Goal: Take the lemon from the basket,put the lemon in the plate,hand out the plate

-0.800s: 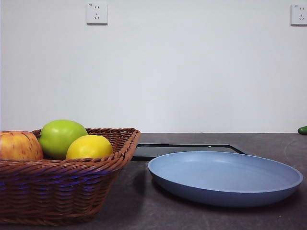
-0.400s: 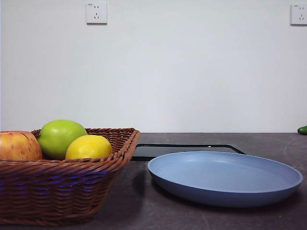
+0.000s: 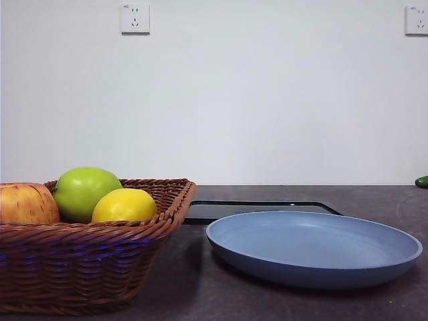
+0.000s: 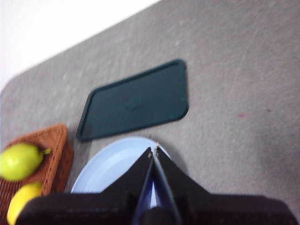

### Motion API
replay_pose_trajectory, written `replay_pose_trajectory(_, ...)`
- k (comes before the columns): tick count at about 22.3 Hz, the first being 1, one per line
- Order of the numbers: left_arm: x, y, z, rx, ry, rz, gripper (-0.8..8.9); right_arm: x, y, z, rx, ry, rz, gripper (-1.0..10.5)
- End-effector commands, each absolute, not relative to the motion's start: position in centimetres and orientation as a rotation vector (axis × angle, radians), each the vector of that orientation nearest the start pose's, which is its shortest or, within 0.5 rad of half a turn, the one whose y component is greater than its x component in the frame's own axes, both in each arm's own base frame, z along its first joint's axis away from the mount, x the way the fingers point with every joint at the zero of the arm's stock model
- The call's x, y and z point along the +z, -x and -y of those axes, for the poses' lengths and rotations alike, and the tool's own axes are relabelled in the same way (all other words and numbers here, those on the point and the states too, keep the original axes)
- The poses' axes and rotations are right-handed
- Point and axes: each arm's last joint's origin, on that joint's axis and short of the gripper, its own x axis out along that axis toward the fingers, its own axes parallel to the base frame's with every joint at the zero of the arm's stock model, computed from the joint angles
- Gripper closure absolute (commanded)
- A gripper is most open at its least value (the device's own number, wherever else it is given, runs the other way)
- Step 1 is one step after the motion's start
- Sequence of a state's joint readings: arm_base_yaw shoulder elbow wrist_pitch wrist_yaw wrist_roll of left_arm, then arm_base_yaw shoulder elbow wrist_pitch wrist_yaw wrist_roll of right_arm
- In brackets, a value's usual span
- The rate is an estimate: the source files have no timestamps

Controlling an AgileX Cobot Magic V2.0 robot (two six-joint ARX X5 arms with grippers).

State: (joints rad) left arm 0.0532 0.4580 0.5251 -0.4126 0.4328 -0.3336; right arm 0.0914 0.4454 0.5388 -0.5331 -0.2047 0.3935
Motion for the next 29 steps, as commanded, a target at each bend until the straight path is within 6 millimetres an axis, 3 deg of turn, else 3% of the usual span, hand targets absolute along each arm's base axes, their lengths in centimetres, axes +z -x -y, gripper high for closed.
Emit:
replay_pose_trajectory(1, 27.9, -12.2, 0.7, -0.386, 0.35, -0.414, 8.07, 26.8, -11.6, -1.7, 0.217, -0.332, -0.544, 9.4)
replay_pose_trajectory(8, 29.2, -14.3, 1.4, -0.545, 0.325, -0.58, 8.07, 26.4, -15.2, -2.1, 0.26, -0.186, -0.814, 9.4)
replay_pose_trajectory(15, 28.7, -15.5, 2.0, -0.592, 0.318, -0.68, 8.07, 22.2, -19.2, -2.9, 0.346, -0.262, -1.106, 7.6)
replay_pose_trajectory(22, 28.8, -15.6, 2.0, -0.595, 0.313, -0.667, 8.06, 18.6, -22.4, -4.4, 0.362, -0.271, -1.194, 7.7)
replay_pose_trajectory(29, 28.8, -15.6, 2.0, -0.595, 0.314, -0.669, 8.06, 16.1, -24.1, -5.7, 0.372, -0.277, -1.234, 7.9)
